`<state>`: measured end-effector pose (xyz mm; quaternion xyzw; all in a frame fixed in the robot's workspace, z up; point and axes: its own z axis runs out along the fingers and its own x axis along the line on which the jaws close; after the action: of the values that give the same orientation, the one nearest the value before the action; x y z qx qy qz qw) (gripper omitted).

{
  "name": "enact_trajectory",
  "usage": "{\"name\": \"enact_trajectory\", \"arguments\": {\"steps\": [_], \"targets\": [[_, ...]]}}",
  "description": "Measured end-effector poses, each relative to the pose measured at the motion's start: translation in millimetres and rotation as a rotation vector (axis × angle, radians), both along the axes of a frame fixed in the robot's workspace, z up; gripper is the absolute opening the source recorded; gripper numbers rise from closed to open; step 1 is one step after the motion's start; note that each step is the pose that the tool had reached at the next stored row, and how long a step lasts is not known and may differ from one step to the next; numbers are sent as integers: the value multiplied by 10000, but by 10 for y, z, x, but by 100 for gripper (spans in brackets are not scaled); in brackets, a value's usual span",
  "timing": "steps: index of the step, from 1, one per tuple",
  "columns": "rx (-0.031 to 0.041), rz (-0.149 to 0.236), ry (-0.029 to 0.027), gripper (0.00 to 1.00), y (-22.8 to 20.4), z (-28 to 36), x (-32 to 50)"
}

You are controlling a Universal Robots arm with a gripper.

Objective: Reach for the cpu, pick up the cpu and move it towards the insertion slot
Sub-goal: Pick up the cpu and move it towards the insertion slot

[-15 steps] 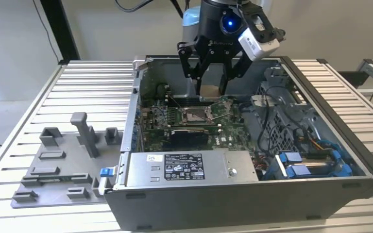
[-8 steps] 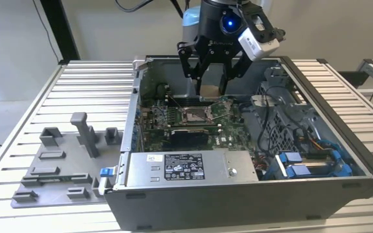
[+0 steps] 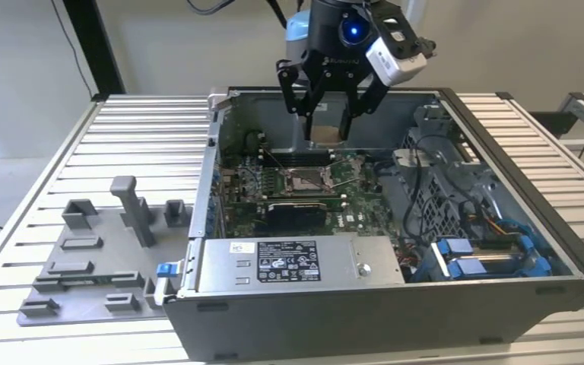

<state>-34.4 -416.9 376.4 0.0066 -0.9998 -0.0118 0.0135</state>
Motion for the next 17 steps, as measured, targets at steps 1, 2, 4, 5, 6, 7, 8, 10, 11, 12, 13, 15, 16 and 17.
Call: {"name": "enact_trajectory", "arguments": {"steps": [1, 2, 4, 5, 6, 7, 8, 10, 11, 12, 13, 15, 16, 17], "targets": [[0, 0, 0, 0, 31, -6, 0], [-1, -1, 1, 0, 64, -11, 1], [1, -1, 0, 0, 132, -20, 1], [-1, -1, 0, 0, 168, -24, 1], [-1, -1, 0, 0, 205, -27, 1], [0, -1, 0, 0, 243, -31, 1], [0, -1, 0, 0, 281, -34, 1], [-1, -1, 0, 0, 353, -41, 1], [0, -1, 0, 0, 389, -47, 1], [0, -1, 0, 0, 423, -53, 1], [-2, -1, 1, 0, 457, -61, 1], [-3, -1, 0, 0, 522, -72, 1], [-3, -1, 0, 0, 553, -77, 1], [-5, -1, 1, 0, 582, -82, 1]]}}
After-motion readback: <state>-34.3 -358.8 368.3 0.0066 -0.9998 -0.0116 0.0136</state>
